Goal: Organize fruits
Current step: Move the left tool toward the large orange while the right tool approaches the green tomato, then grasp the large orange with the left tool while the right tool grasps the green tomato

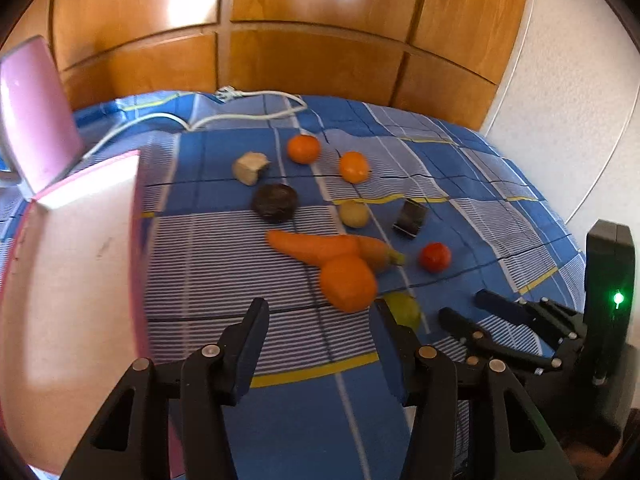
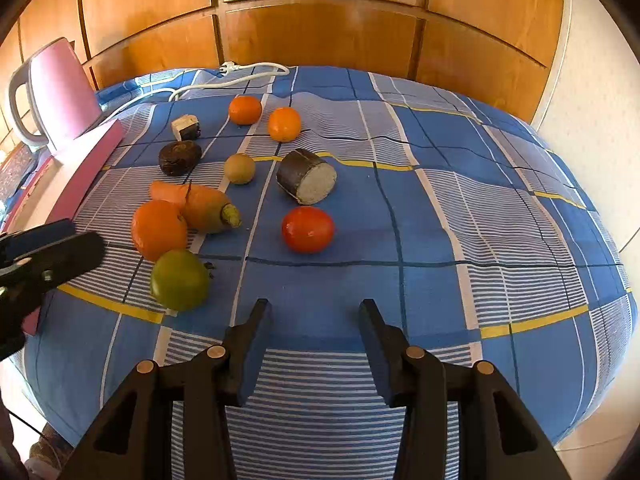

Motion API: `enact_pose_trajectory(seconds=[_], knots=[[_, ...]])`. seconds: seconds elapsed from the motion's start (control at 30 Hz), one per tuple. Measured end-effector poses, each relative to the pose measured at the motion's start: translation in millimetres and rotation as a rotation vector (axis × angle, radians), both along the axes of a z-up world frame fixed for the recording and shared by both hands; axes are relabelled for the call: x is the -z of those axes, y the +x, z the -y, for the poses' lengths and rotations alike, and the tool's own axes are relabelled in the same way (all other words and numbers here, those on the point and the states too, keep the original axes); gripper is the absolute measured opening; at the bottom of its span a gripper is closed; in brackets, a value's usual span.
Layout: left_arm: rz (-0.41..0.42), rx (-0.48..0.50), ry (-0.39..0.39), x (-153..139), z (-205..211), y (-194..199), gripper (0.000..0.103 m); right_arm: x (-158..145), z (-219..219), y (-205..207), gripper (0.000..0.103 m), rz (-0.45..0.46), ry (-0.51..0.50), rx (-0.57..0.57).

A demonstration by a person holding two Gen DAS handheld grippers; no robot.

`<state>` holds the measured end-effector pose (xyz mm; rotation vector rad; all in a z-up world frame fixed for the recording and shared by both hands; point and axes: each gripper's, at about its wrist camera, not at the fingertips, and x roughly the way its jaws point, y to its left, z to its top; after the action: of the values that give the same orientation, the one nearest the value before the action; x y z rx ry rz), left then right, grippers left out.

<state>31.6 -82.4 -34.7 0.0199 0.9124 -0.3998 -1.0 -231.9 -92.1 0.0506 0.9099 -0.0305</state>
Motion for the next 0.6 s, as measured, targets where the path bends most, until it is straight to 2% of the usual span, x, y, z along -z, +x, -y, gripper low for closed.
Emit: enact_pose_trajectory(seconds=[0.17,0.4,0.47,0.6], knots=[[-0.007,0.006,0.006,5.3,14.9,11.9,0.053,1.2,5.1,1.6,0.054,-0.003,0.037,-0.013],[-0.069,-0.025,-0.013,23.8,21.2,32.1,0.053,0.4,3.0,-3.0,0.053,0.021,0.02,-0.017],[-0.096,-0.026,-0.063,28.5,17.1,36.3,0.037,-0.5,1.2,-4.0,0.048,0.026,0.018,-0.026],[-0.091,-0.045,-0.093,28.6,8.6,36.0,0.036,-2.1,-4.5,-4.3,0.043,0.035,0.024,-0.062]])
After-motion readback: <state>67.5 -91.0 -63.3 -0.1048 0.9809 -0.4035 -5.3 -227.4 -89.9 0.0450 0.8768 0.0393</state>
